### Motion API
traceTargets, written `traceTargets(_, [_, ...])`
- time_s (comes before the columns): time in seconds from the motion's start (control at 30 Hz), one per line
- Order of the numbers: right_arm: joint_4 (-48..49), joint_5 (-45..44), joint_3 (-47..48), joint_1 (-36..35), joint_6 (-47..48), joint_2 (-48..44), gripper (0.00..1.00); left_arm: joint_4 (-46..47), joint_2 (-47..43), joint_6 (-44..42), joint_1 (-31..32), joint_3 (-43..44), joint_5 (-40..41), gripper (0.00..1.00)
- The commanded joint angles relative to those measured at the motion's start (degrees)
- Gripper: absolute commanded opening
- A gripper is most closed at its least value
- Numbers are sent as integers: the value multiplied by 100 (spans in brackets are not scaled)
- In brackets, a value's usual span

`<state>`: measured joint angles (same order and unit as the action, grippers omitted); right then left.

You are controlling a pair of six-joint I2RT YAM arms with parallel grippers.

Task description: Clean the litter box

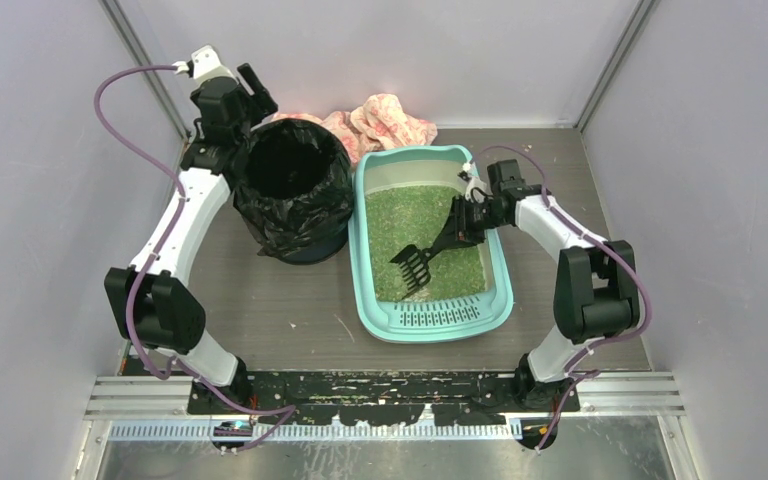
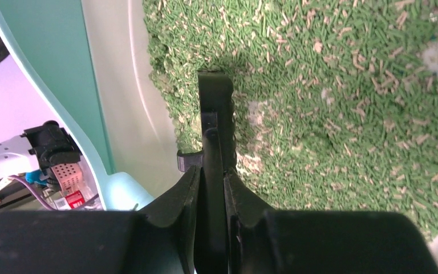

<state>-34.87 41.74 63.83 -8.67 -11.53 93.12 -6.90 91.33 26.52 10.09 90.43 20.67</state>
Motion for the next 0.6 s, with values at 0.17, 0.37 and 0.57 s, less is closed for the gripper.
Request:
traceTargets(0.17, [554, 211, 569, -40, -274, 675, 1, 259, -2, -324, -104, 400, -160, 75])
traceTargets(0.37, [406, 242, 846, 9, -273, 556, 1, 307, -53, -300, -146, 277, -242, 75])
traceTargets(0.57, [-1, 266, 1127, 69, -137, 361, 1, 438, -19, -142, -150, 236, -381, 75])
